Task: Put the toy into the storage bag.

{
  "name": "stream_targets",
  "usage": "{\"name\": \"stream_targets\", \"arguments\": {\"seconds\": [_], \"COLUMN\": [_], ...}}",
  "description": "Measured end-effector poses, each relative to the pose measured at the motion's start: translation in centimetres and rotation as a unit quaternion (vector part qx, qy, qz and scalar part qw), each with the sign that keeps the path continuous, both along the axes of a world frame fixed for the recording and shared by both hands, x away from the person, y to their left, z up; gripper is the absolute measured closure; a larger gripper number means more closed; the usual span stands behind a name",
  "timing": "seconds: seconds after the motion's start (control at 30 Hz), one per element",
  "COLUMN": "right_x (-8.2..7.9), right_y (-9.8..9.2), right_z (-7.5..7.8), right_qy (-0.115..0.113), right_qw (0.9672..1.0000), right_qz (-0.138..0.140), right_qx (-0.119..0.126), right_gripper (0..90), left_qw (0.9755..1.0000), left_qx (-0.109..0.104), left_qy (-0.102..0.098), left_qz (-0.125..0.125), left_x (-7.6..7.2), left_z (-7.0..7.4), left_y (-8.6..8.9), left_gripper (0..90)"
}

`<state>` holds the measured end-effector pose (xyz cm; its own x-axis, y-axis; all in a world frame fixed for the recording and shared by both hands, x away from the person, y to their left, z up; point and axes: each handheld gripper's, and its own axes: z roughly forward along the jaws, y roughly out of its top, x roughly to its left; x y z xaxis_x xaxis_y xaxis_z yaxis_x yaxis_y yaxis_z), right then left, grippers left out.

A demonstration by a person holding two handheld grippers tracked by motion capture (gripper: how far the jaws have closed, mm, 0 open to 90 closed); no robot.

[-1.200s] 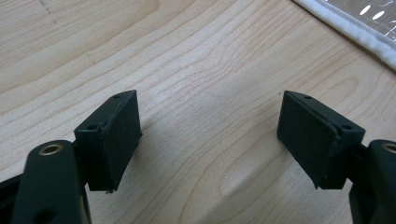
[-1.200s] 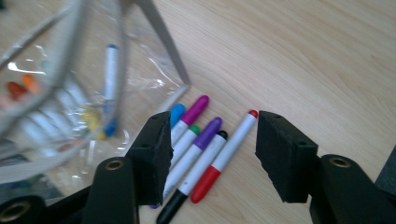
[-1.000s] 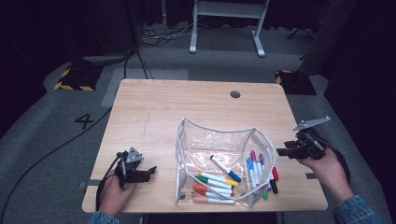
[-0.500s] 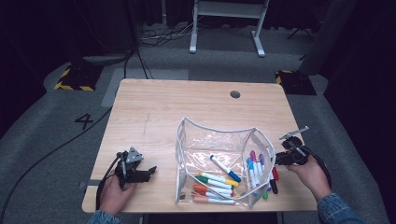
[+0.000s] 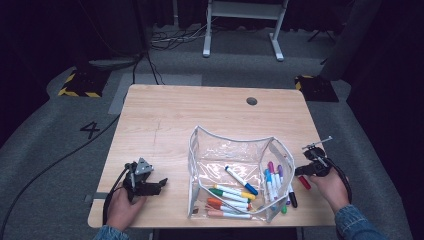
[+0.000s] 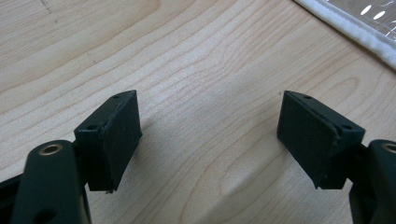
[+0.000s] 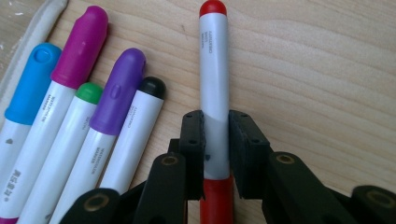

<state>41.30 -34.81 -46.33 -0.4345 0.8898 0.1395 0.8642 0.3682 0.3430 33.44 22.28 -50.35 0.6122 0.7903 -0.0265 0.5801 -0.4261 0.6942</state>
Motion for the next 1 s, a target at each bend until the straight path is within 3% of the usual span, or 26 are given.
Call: {"name": "stream_targets", "arguments": {"seconds": [0.2,0.53,0.73,1.0], "right_x": [-0.7,-2.9,-4.3,-5.9], "right_y": [-0.5,0.4,1.5,2.9], "right_z": [2.2,8.8,12.3,15.6], "right_qy": [-0.008,-0.046,-0.065,-0.087], "right_qw": [0.9996,0.9956,0.9922,0.9873], "right_qz": [0.005,0.051,0.083,0.116], "right_qx": [0.028,0.063,0.066,0.065], "right_gripper": [76.2,76.2,76.2,76.2], "left_qw": [1.0,1.0,1.0,1.0], "left_qx": [0.001,0.001,0.001,0.001], "left_qy": [-0.001,0.0,0.0,0.0], "left_qz": [0.0,0.0,0.0,-0.001], "left_x": [0.0,0.0,0.0,0.0], "left_z": [0.0,0.0,0.0,0.0], "left_y": [0.0,0.0,0.0,0.0], "left_gripper": [21.8,21.9,21.9,21.9]}}
